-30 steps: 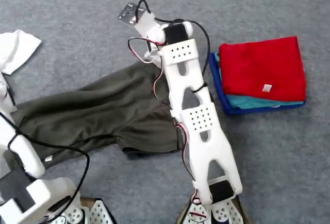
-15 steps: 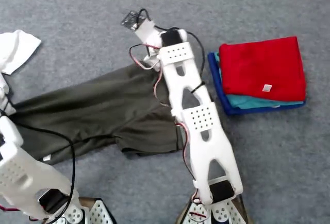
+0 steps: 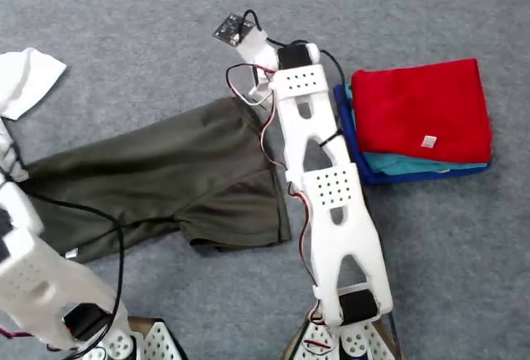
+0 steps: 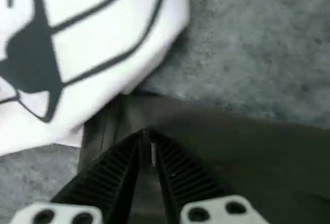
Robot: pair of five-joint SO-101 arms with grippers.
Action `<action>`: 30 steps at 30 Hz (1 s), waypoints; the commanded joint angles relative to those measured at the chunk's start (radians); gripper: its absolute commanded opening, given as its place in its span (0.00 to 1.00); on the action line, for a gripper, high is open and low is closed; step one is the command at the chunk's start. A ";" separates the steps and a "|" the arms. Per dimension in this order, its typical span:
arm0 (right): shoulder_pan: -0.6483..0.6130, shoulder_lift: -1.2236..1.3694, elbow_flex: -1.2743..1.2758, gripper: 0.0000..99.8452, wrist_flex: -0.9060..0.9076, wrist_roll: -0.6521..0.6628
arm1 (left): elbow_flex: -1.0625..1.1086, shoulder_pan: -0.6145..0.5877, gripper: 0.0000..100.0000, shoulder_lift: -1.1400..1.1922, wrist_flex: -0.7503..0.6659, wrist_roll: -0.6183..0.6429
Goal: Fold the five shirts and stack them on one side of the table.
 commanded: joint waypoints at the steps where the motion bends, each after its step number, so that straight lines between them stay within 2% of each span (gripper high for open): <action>1: -0.013 -0.120 -0.099 0.01 0.110 0.015 | 0.083 0.068 0.02 -0.260 0.037 -0.005; 4: -0.013 -0.173 -0.157 0.01 0.284 0.084 | 0.213 0.091 0.02 -0.464 0.035 -0.006; 8: 0.025 -0.314 -0.054 0.01 0.287 0.077 | 0.431 0.080 0.02 -0.651 0.025 -0.057; 13: -0.007 -0.627 0.392 0.01 0.282 0.166 | 0.698 -0.008 0.02 -0.757 -0.164 -0.077; 18: -0.058 -0.951 0.860 0.01 0.221 0.290 | 0.816 -0.083 0.02 -0.766 -0.292 -0.068; 22: -0.093 -1.168 1.205 0.03 0.137 0.390 | 0.914 -0.094 0.02 -0.737 -0.393 -0.068; 27: -0.150 -1.440 1.615 0.15 0.068 0.488 | 0.968 -0.095 0.02 -0.737 -0.420 -0.075; 30: -0.214 -1.616 1.808 0.17 0.034 0.496 | 0.973 -0.097 0.02 -0.742 -0.420 -0.075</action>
